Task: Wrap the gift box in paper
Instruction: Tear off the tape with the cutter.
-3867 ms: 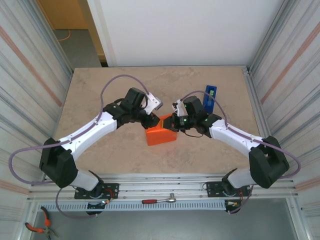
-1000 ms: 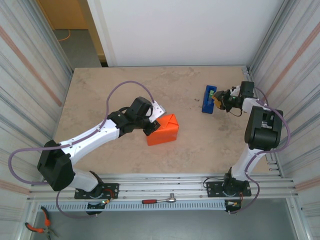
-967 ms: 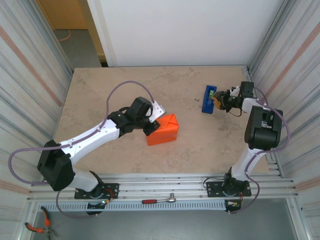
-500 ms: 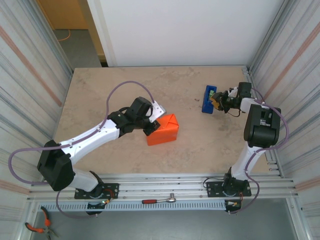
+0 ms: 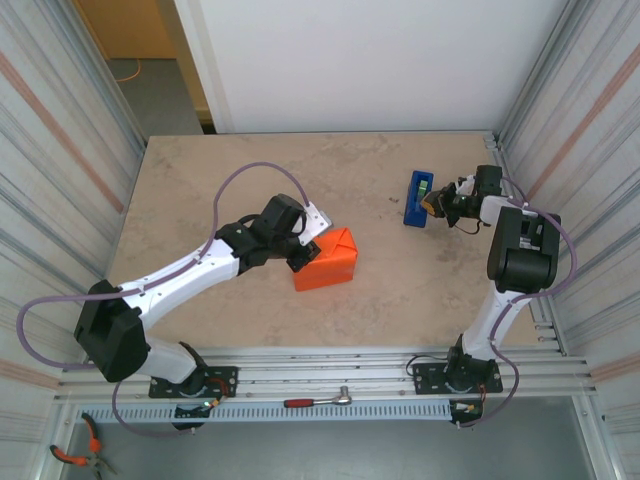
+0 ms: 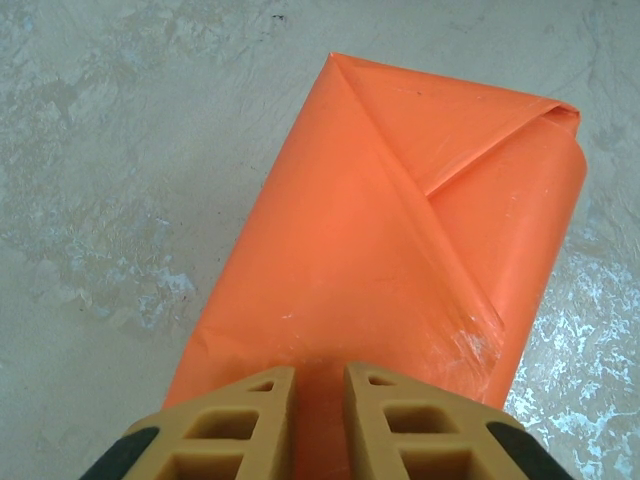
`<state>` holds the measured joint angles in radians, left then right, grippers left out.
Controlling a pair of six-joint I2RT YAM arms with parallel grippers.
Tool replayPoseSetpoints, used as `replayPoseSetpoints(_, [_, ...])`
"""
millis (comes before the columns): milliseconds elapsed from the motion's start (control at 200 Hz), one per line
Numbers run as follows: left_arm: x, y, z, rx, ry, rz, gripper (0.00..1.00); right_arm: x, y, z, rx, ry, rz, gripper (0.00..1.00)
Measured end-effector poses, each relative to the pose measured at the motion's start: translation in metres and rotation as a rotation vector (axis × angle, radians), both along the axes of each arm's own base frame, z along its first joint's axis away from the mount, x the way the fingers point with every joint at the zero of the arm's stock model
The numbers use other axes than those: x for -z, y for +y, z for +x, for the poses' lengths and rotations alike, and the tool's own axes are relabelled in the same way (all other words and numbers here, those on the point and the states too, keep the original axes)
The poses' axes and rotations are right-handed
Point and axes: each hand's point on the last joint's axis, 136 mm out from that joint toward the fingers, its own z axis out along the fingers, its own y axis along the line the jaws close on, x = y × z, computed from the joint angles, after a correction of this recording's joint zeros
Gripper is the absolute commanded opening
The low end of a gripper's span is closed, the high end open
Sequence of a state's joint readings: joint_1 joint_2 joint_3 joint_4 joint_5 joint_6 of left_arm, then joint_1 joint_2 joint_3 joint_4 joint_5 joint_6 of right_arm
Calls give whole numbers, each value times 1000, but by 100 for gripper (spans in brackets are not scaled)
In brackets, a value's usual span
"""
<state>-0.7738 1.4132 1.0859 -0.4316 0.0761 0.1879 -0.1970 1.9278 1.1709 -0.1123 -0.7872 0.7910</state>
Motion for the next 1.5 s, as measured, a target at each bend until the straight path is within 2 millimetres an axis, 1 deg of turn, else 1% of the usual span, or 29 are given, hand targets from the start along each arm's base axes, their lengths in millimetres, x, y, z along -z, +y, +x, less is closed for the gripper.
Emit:
replayPoseSetpoints(366, [0, 0, 0, 0, 0, 0, 20, -6, -1, -1, 21, -20, 66, 0])
replayPoseSetpoints(551, [0, 0, 0, 1, 0, 0, 20, -18, 0, -5, 49, -47, 87, 0])
replayPoseSetpoints(737, [0, 0, 0, 1, 0, 0, 19, -24, 2, -10, 64, -54, 107, 0])
replayPoseSetpoints(932, [0, -1, -1, 4, 0, 1, 19, -52, 1, -9, 68, -129, 102, 0])
replayPoseSetpoints(1032, [0, -1, -1, 4, -1, 2, 19, -59, 2, -11, 71, -144, 104, 0])
replayPoseSetpoints(1117, [0, -1, -1, 4, -1, 3, 18, -57, 3, -15, 74, -134, 108, 0])
replayPoseSetpoints(1338, [0, -1, -2, 4, -2, 3, 18, -35, 10, -32, 75, -81, 112, 0])
replayPoseSetpoints(1498, [0, -1, -2, 4, -2, 3, 18, -26, 14, -42, 74, -66, 113, 0])
